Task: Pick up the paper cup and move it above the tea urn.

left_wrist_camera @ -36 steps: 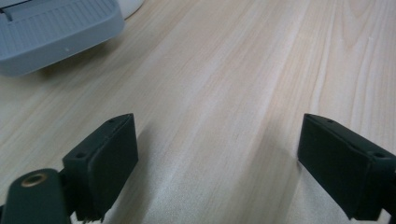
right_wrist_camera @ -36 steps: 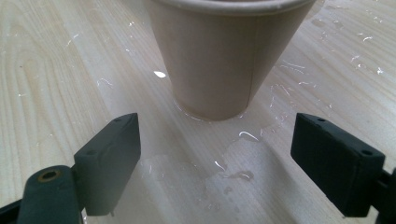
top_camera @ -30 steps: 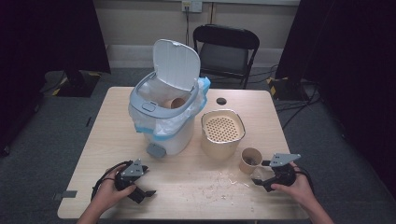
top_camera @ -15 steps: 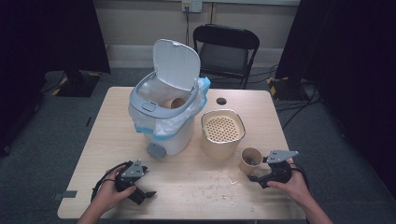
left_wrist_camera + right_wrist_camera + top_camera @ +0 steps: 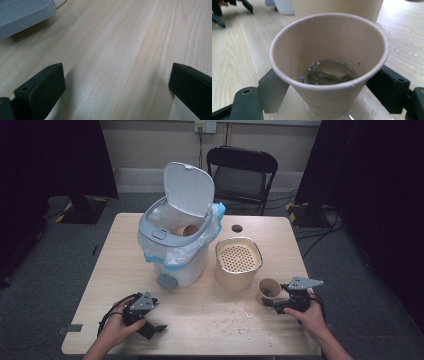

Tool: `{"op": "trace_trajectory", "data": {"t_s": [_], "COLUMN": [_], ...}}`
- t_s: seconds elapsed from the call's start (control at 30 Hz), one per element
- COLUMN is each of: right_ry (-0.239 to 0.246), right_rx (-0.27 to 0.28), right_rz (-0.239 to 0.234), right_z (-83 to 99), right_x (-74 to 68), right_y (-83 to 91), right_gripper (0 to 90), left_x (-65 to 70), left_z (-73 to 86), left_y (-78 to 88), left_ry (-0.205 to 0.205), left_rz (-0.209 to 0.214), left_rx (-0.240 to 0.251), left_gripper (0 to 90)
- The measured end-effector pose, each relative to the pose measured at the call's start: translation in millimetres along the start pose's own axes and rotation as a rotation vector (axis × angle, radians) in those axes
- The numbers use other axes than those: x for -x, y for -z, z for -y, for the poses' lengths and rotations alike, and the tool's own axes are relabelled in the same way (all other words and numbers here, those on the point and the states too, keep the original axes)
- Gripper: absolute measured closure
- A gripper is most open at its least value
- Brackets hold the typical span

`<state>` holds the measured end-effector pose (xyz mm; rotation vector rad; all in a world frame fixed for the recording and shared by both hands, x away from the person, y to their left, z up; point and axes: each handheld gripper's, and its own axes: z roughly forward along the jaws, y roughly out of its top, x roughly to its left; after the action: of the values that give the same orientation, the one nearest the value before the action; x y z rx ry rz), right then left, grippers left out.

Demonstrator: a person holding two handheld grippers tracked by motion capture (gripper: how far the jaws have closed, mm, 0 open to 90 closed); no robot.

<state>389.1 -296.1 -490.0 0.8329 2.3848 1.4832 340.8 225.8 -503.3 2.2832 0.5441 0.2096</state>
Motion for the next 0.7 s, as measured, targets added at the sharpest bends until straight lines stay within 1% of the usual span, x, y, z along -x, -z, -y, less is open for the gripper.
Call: {"op": "trace_trajectory", "data": {"t_s": [0.07,0.17,0.2,0.23,0.27,0.33,0.37,0.5,0.53,0.57,0.63,0.67,0.7], "right_ry": [-0.007,0.015,0.023,0.028,0.035,0.029,0.024,0.042,0.048,0.046,0.058,0.066,0.064], "right_rx": [0.027,0.033,0.039,0.041,0.054,0.073,0.067,0.072,0.074,0.071,0.075,0.082,0.087], "right_rz": [-0.009,-0.003,-0.004,-0.002,0.0,0.0,-0.001,0.002,0.009,0.011,0.022,0.021,0.02], "right_z": [0.3,1.3,2.4,2.7,2.7,3.3,3.4,3.2,3.1,3.0,3.2,3.4,3.6], "right_x": [0.1,-1.1,-1.0,-1.3,-1.6,-0.9,-1.0,-1.3,-1.6,-2.0,-3.1,-3.4,-3.8], "right_y": [-0.8,-2.8,-3.9,-4.1,-3.4,-2.5,-2.6,-2.9,-2.8,-2.7,-2.2,-2.5,-2.7], "right_gripper": [20.8,21.9,22.2,21.9,22.5,22.5,22.4,22.7,22.7,23.1,24.0,24.2,24.4], "left_x": [0.8,1.3,0.9,1.4,1.6,1.6,1.6,1.7,1.6,1.6,1.9,1.6,1.9], "left_z": [0.3,0.6,0.6,0.8,1.0,1.1,1.1,1.1,1.1,1.1,1.1,1.1,1.1], "left_y": [0.3,0.6,1.0,0.9,1.0,1.1,1.1,1.1,1.1,1.1,0.9,1.1,0.9], "left_ry": [0.007,0.009,-0.001,0.004,0.005,0.003,0.003,0.004,0.003,0.003,0.008,0.003,0.008], "left_rz": [-0.001,-0.003,-0.005,-0.005,-0.004,-0.004,-0.005,-0.004,-0.004,-0.004,-0.004,-0.004,-0.004], "left_rx": [0.002,0.004,-0.004,0.001,0.0,0.001,0.001,0.002,0.001,0.001,0.006,0.001,0.005], "left_gripper": [0.0,0.0,0.0,0.0,0.0,0.0,0.0,0.0,0.0,0.0,0.0,0.0,0.0]}}
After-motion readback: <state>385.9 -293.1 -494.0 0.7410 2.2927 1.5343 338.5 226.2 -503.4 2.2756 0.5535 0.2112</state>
